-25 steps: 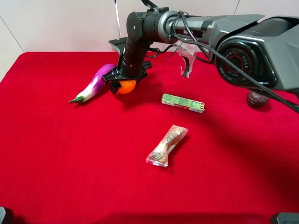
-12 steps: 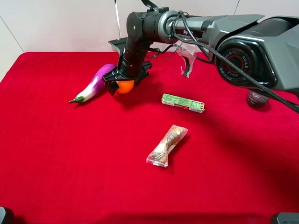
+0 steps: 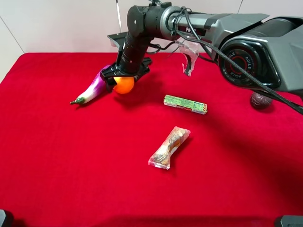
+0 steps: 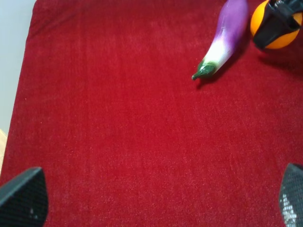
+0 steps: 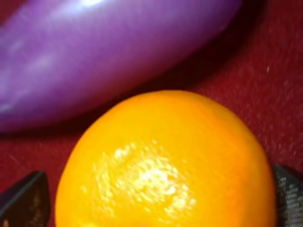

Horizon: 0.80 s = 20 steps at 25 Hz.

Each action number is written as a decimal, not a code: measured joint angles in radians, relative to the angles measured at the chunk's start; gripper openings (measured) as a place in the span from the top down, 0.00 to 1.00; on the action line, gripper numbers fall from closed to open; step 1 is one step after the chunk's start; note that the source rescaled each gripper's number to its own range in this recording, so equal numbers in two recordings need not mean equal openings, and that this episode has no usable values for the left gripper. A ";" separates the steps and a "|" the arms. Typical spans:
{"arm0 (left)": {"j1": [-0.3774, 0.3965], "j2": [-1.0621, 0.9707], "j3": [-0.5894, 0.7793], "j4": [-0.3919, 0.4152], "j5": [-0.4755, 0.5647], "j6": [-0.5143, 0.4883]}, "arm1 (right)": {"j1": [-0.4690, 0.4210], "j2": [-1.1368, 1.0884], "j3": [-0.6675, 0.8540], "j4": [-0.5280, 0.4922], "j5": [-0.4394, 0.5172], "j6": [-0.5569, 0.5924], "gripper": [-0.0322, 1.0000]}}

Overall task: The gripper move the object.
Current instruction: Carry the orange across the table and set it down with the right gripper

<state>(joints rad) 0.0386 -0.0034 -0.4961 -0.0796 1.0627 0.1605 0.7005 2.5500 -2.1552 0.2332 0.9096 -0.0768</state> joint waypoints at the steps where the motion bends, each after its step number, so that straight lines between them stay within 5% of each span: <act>1: 0.000 0.000 0.000 0.000 0.000 0.000 | 0.000 0.000 -0.012 0.000 0.013 -0.003 0.00; 20: 0.000 0.000 0.000 0.000 0.000 0.000 | 0.000 -0.031 -0.185 -0.004 0.306 -0.011 0.00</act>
<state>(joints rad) 0.0386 -0.0034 -0.4961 -0.0796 1.0627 0.1605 0.7005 2.5193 -2.3405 0.2293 1.2151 -0.0880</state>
